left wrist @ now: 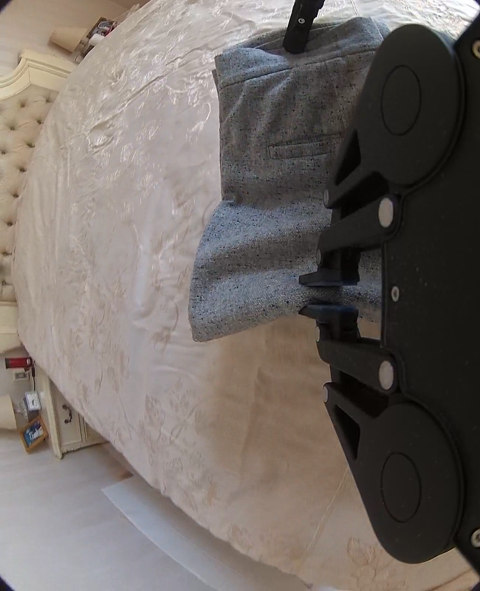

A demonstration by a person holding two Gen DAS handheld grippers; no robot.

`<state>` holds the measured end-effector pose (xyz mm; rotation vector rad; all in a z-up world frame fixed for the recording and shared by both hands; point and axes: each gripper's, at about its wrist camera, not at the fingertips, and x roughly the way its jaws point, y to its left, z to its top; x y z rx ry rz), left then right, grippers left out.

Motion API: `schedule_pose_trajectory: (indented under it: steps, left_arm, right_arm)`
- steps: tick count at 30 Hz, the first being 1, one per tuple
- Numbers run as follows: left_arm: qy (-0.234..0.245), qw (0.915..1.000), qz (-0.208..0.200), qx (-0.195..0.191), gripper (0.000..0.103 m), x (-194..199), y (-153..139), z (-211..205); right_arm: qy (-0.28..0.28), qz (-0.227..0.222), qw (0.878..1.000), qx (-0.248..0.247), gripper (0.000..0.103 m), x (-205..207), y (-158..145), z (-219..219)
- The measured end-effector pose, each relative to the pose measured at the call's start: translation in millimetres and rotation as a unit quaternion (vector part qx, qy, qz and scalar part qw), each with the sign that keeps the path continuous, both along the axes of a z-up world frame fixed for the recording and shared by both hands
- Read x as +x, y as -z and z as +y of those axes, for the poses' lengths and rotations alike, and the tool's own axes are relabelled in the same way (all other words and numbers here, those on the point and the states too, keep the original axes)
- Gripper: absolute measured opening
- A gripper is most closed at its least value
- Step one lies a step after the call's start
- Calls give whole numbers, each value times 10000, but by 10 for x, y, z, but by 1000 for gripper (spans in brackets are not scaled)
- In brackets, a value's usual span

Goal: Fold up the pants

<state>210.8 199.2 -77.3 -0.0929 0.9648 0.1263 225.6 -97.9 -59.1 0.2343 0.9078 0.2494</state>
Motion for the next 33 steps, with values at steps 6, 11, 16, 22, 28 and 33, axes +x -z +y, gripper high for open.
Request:
schedule_pose_trajectory:
  steps: [6,11,16,22,28,33]
  left_arm:
    - [-460,9984,65,322,12,-155,-16,799]
    - [-805,9940,436,594,22,-90,219,1301]
    - [-1378,9862,733,549,23,-149,437,1634]
    - [-1245,9887,657,520,23,-306,337,1599]
    - [-1287,9904,447,224,23,-493,68,1383]
    - [-1350,9900,299,278,23,-698,-118,1109]
  right_arm:
    - [-580,31,9980,255,13,11,-60,894]
    - [-927,24,9955,218,9,108,-32,1604]
    - [-850,2,9955,-422,7,217,21,2072]
    - [-873,-140,9939,-657,13,-21,-117,2170]
    - [-992,-207,9922,-727,16,-345,-275,2167]
    - [-1209,-263,9898,-700,21,-596,-428,2186]
